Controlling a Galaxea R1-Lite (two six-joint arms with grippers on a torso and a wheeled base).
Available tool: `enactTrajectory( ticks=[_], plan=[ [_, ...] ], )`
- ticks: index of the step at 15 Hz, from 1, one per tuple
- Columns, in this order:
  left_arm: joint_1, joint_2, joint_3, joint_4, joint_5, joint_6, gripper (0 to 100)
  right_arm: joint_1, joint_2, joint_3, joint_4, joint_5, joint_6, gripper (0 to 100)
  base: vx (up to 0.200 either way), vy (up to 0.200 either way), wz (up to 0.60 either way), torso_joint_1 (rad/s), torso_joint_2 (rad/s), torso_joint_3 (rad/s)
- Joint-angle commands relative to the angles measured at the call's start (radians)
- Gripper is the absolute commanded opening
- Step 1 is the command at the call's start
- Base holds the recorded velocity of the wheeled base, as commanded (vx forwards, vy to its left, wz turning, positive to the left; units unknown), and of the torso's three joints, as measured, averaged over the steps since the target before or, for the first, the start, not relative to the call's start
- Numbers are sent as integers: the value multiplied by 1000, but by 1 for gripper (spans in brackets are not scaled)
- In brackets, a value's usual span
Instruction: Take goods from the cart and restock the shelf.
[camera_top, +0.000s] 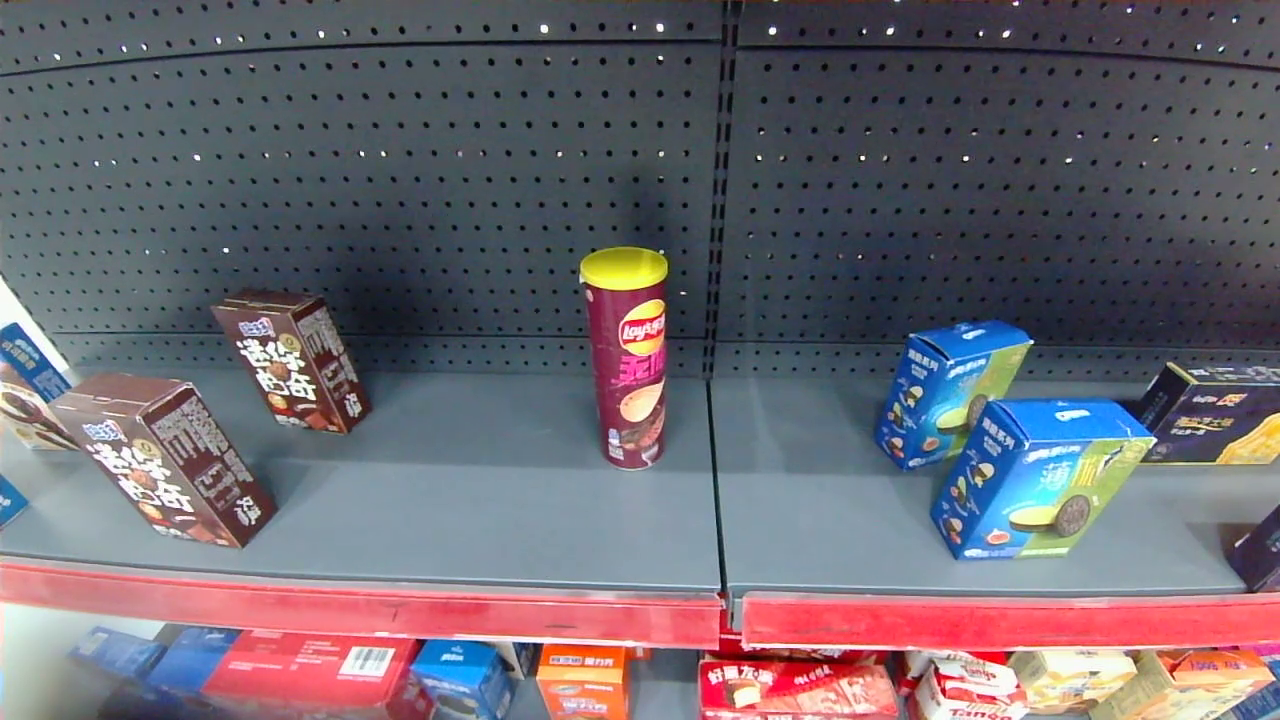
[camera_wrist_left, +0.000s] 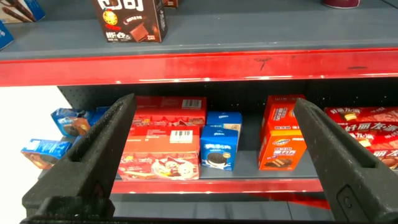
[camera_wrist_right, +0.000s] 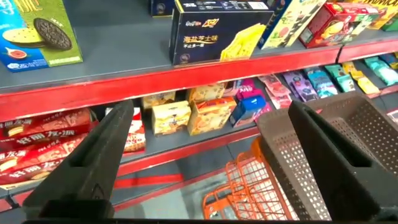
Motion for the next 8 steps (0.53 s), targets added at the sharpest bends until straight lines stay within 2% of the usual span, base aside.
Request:
enactTrajectory(
  ticks=[1, 3, 8],
  plan=[
    [0, 1, 0, 0, 1, -2, 100, 3, -3, 0, 0, -2, 0, 100, -200, 0, 0, 2, -2, -2],
    [0, 1, 0, 0, 1, -2, 100, 5, -3, 1, -1, -3, 0, 100, -200, 0, 0, 5, 2, 5],
    [0, 1, 0, 0, 1, -3, 100, 8, -5, -2, -1, -3, 0, 100, 0, 0, 0, 0, 0, 0]
  ],
)
